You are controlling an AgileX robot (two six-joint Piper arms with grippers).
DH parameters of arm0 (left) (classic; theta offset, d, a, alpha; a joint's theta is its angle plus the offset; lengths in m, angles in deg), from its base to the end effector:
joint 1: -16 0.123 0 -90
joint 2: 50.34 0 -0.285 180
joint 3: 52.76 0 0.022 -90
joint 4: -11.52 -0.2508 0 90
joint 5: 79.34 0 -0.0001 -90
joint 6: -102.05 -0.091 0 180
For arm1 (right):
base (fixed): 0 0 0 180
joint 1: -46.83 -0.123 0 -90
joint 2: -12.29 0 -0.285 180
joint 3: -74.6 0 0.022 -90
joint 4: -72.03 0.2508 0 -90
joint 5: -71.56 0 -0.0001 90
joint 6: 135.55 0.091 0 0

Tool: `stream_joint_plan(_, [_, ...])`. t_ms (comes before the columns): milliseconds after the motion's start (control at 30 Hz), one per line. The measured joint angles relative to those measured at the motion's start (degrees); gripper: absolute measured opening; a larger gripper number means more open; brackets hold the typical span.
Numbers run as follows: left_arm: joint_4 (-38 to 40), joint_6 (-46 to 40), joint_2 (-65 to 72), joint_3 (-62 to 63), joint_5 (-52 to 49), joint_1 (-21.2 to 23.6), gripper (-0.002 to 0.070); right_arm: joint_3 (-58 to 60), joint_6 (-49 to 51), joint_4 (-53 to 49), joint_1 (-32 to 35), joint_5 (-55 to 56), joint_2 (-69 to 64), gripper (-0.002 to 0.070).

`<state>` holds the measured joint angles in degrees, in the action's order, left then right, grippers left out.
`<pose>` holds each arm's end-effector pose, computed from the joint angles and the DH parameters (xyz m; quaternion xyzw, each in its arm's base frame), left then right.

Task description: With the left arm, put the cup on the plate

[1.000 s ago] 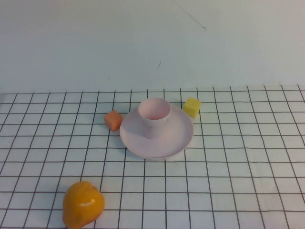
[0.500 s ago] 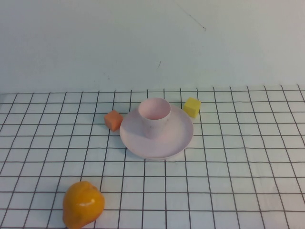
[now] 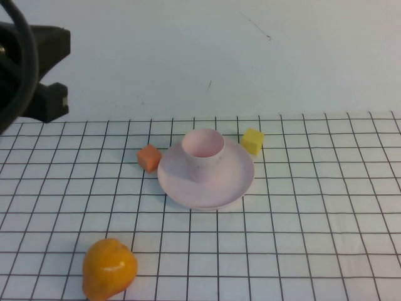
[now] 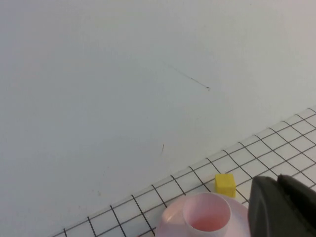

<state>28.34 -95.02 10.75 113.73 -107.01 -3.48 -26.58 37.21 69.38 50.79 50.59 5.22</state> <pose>0.1718 -0.0738 0.4426 0.1862 0.7497 -0.1472 0.6178 0.0526 -0.0052 0.1715 -0.0354 0.8022 -0.0775 0.5909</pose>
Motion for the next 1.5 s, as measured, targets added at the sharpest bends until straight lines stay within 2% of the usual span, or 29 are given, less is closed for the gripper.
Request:
stream_joint_plan(333, [-2.8, 0.1, -1.7, -1.3, -10.2, -0.6, -0.0001, 0.0, 0.0, 0.0, 0.0, 0.0, 0.0, -0.0002])
stream_joint_plan(500, [-1.4, 0.1, -11.1, -9.3, -7.9, 1.6, -0.0001, 0.0, 0.0, 0.0, 0.0, 0.0, 0.0, -0.0002])
stream_joint_plan(600, [1.9, 0.1, -19.3, -17.5, -1.9, 4.7, -0.0001, 0.0, 0.0, 0.0, 0.0, 0.0, 0.0, -0.0002])
stream_joint_plan(767, [12.3, 0.1, -34.2, -34.3, 7.7, 14.4, -0.0001, 0.0, 0.0, 0.0, 0.0, 0.0, 0.0, -0.0002])
stream_joint_plan(867, [14.8, -0.2, -43.0, -42.6, 9.3, 19.3, -0.0001, 0.0, 0.0, 0.0, 0.0, 0.0, 0.0, -0.0002])
stream_joint_plan(967, [15.3, -2.1, -49.8, -49.9, 9.5, 22.2, -0.0001, 0.0, 0.0, 0.0, 0.0, 0.0, 0.0, -0.0002])
stream_joint_plan(1233, [15.0, -5.2, -53.9, -63.6, 10.5, 23.0, -0.0001, 0.0, 0.0, 0.0, 0.0, 0.0, 0.0, -0.0002])
stream_joint_plan(1500, [13.9, -5.3, -53.9, -65.0, 6.2, 23.0, -0.0001, 0.0, 0.0, 0.0, 0.0, 0.0, 0.0, -0.0002])
